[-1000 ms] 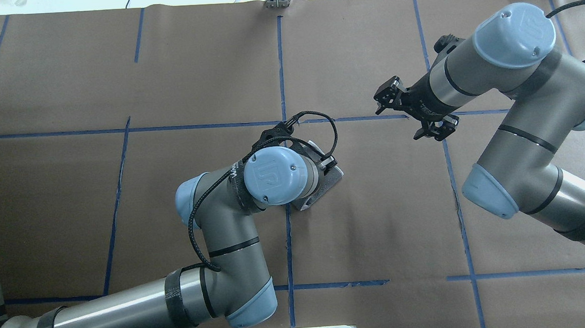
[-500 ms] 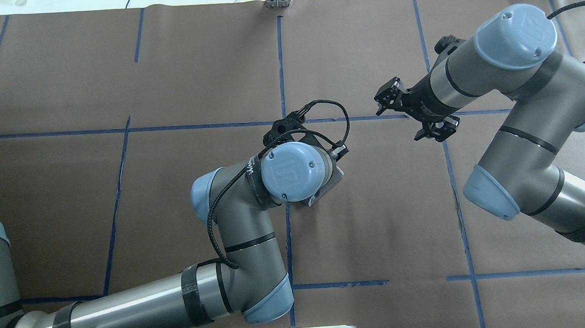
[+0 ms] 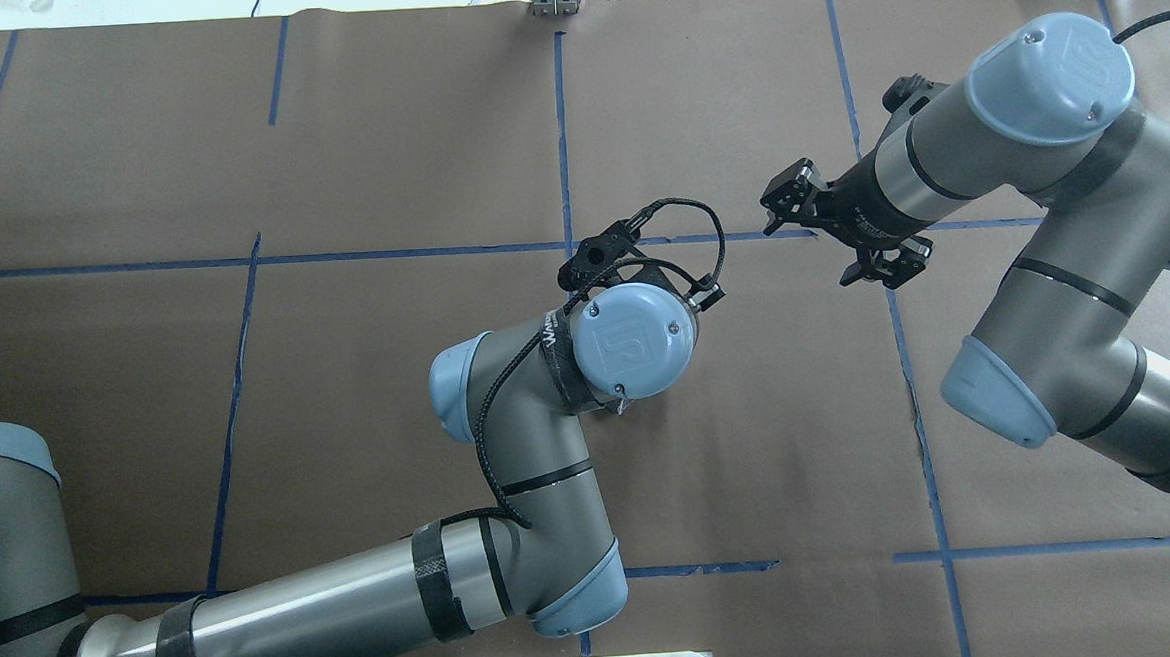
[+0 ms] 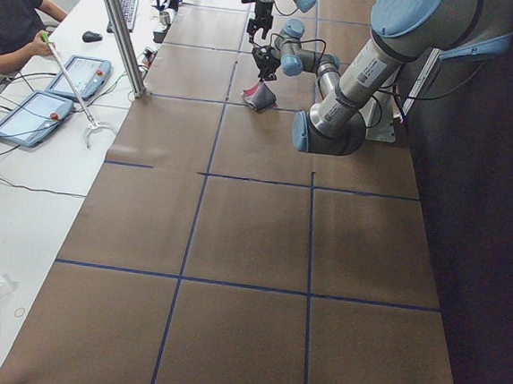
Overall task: Fold towel twice with both arms
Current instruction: 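Lift the strip end and carry it over toward the other end, then release the strip end and withdraw both grippers from the towel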
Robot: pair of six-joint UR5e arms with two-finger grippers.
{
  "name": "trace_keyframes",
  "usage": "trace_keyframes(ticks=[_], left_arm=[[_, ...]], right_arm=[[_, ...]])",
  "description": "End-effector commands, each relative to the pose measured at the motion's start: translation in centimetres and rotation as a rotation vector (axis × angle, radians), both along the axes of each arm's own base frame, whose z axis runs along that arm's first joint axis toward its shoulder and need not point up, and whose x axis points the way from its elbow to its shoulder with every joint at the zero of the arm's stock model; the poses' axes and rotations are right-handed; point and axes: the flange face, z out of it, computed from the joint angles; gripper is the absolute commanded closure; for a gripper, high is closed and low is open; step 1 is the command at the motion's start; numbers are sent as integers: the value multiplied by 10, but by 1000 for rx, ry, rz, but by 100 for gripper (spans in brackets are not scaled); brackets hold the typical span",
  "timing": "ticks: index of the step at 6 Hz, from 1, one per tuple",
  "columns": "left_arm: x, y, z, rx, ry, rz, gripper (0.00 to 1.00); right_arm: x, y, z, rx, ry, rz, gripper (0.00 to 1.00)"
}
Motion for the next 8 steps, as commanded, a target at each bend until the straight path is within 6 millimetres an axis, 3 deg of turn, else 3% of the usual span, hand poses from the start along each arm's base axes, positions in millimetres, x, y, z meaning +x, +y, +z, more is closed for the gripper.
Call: trace_keyframes(ticks=[1,2,3,4,5,6,8], left_arm=[[-7,0,-14,24,30,-6,0],[-39,6,-21,43,85,-10,0],[-75,6,-3,54,107,-26,0],[-100,2,18,115,69,15,0],[-137,-20,60,152,6,147,0],[-192,-44,108,150,-19,267,0],[-323,-48,205,242,-96,436,0]], right_arm=[[6,4,7,-6,5,2,0],[19,6,12,-4,7,13,0],[44,7,29,47,28,-33,0],[73,-1,48,82,35,-82,0],[108,-5,71,126,41,-143,0],[141,-6,97,174,50,-198,0],[205,5,167,304,117,-331,0]])
